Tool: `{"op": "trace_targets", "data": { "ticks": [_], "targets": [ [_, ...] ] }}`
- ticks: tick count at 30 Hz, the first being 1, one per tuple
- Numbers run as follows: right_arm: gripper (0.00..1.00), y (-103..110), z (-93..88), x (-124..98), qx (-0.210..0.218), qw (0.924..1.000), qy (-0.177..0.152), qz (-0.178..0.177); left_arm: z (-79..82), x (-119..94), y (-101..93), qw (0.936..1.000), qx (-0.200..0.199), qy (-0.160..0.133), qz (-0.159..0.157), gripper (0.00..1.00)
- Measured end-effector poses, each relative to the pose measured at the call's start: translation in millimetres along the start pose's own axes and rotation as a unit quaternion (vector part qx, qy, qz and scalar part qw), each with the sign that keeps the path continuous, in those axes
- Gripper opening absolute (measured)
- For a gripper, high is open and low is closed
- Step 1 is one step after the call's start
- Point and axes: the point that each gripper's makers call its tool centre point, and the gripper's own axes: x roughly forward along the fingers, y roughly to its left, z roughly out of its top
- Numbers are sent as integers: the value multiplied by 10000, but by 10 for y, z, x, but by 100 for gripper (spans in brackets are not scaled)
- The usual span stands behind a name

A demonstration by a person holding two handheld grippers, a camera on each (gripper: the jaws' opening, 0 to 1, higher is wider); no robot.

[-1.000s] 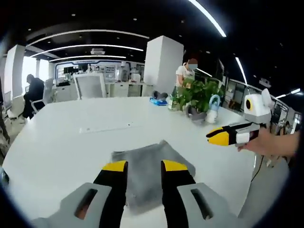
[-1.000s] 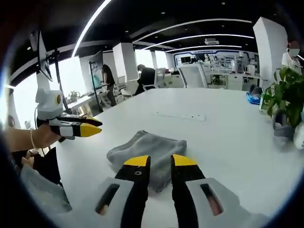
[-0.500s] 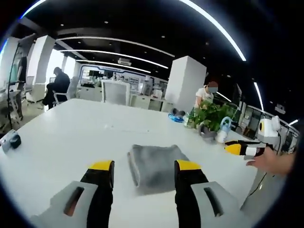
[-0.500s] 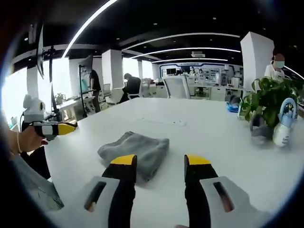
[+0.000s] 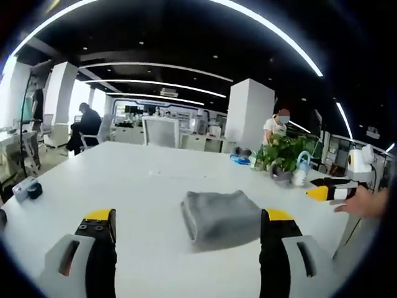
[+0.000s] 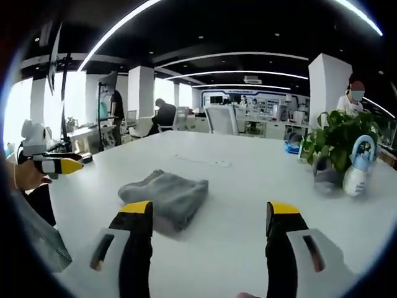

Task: Fold the towel on the table until its edges align and the towel forms a compact rectangular stack.

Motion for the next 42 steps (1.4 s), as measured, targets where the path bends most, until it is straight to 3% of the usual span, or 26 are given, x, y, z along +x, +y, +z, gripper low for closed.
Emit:
{"op": "trace_targets", "data": {
  "ticks": [4, 6, 14, 42],
  "targets": [
    [77, -48, -56, -34, -29, 10000, 41, -58, 35, -7, -30, 9999, 133, -85, -19, 99],
    [76, -66, -89, -52, -24, 9999, 65, -75, -49, -1, -19, 9999, 69, 115, -38, 97],
    [76, -117, -219, -97, -126, 9995, 228, -154, -141, 2, -90, 9989, 356, 300, -91, 98],
    [70, -134, -180, -173, -74, 9997, 164, -180, -191, -38, -14, 9978, 490, 445, 77, 97]
  ]
}}
